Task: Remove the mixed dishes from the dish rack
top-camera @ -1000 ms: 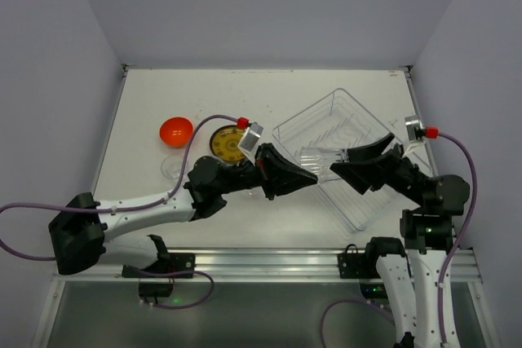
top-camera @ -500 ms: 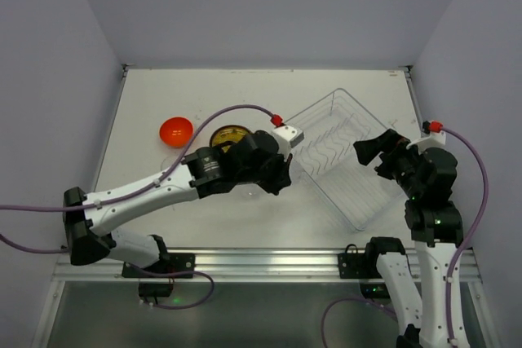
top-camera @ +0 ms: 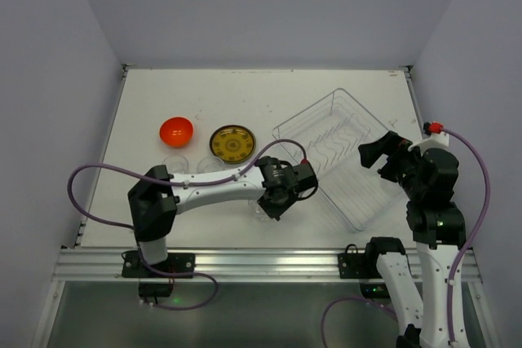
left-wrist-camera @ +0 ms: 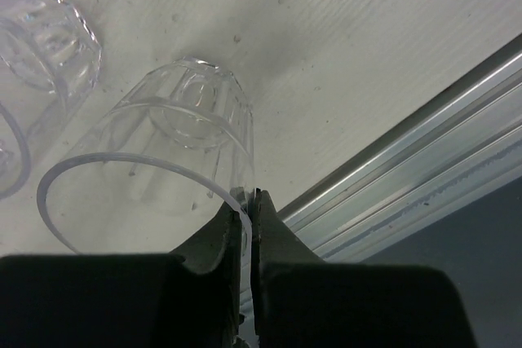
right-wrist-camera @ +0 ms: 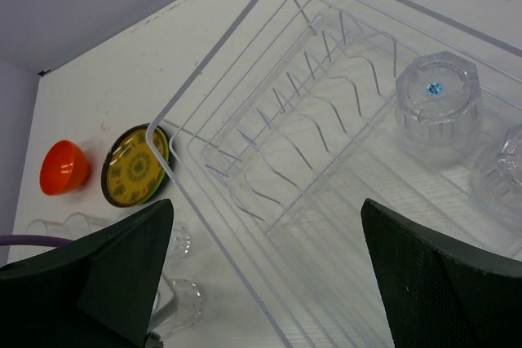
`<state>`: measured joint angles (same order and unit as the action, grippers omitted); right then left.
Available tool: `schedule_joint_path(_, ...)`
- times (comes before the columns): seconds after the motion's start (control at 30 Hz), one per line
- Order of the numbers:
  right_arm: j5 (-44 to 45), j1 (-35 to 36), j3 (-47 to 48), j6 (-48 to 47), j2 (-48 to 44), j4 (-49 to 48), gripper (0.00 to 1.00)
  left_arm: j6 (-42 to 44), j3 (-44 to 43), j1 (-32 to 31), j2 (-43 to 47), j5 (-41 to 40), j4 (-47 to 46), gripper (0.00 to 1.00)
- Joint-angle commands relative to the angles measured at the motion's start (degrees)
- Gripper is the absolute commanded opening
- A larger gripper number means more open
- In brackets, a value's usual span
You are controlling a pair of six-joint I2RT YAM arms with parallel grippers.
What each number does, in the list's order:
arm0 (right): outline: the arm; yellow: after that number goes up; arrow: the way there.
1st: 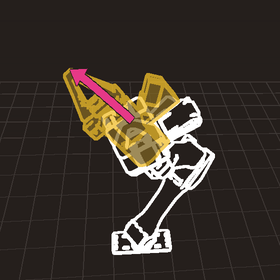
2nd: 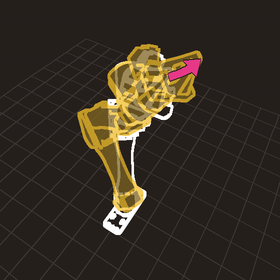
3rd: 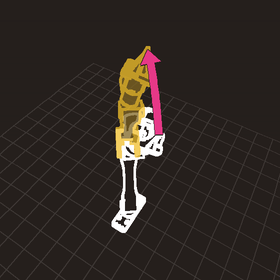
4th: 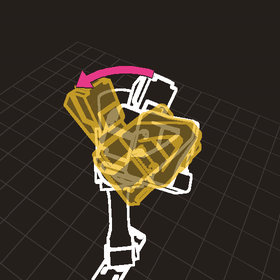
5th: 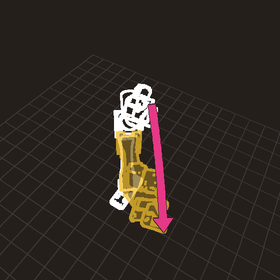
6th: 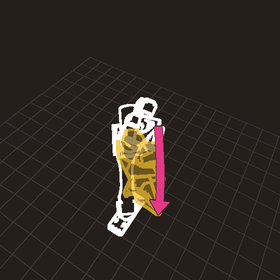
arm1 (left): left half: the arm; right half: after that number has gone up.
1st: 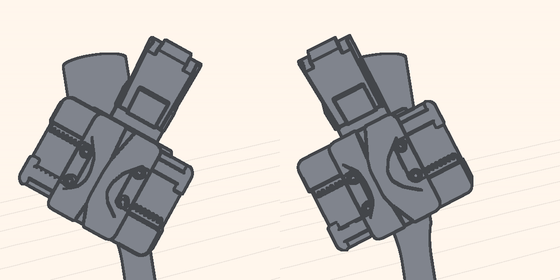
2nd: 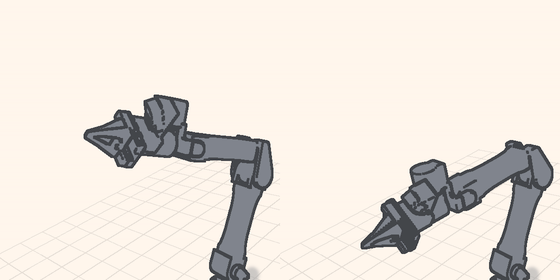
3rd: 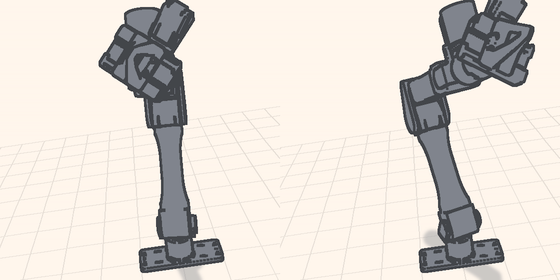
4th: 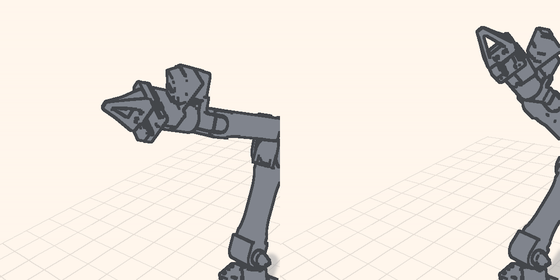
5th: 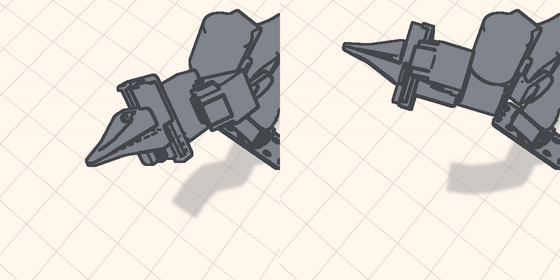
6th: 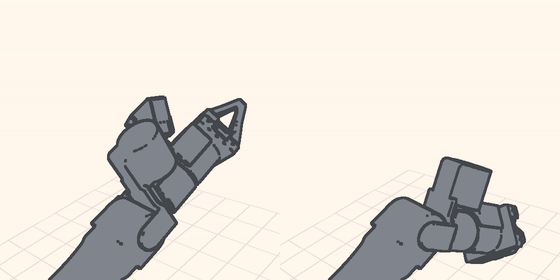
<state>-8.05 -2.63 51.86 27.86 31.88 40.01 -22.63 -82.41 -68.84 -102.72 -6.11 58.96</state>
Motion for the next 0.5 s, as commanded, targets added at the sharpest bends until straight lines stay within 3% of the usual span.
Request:
schedule_joint_path(0.0, -0.03, -0.09, 0.79, -1.93, 0.03, 0.07, 0.99, 3.91, -6.52, -0.86, -2.92, 0.04, 2.74, 0.00)
schedule_joint_path(0.17, 0.32, 0.08, 0.53, -2.45, 0.20, 0.07, 0.99, 4.70, -10.57, -2.18, -8.19, -1.53, 6.16, 0.00)
schedule_joint_path(0.33, 2.52, 0.08, 0.26, -2.37, 0.55, 0.33, 0.99, 4.53, -11.28, -2.26, -9.26, -2.33, 7.05, 0.09)
schedule_joint_path(0.37, 2.43, 0.17, 0.18, -2.37, 0.64, 0.25, 0.99, 4.53, -11.45, -2.27, -9.17, -2.33, 7.05, 0.14)
schedule_joint_path(0.4, 2.52, 0.17, 0.26, -2.37, 0.90, 0.24, 0.99, 4.44, -11.80, -2.18, -9.17, -2.50, 7.05, 0.30)
schedule_joint_path(0.47, 3.13, 0.09, 0.35, -2.28, 1.25, 0.33, 0.99, 4.00, -12.94, -2.35, -8.56, -3.46, 7.40, 0.46)
